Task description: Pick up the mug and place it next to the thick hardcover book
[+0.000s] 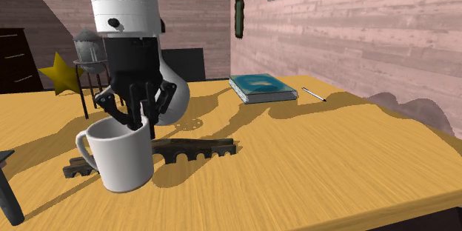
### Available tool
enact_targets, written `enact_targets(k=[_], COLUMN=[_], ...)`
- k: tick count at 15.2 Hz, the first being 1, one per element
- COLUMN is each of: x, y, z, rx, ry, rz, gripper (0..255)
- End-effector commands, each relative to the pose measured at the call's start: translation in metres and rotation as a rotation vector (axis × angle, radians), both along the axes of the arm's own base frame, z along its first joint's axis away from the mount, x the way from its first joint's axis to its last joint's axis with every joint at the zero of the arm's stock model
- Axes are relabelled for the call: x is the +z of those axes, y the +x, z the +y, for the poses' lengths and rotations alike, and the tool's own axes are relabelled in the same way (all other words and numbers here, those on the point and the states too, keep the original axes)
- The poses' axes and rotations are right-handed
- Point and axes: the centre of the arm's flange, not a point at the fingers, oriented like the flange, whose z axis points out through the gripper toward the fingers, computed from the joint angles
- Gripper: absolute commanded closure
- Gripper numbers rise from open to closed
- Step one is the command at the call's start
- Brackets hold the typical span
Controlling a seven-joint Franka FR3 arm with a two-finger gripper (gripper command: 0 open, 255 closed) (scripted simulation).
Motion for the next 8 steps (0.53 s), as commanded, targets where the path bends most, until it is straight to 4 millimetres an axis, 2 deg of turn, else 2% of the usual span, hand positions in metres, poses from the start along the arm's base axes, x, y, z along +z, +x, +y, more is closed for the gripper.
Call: enact_targets(k=[1, 8], x=[0.010, 0.047], y=[0.000, 0.000], z=[0.000, 0.000], rx=[0.000, 0.000], ry=[0.000, 0.000], rz=[0.000, 0.000], gripper=[255, 255])
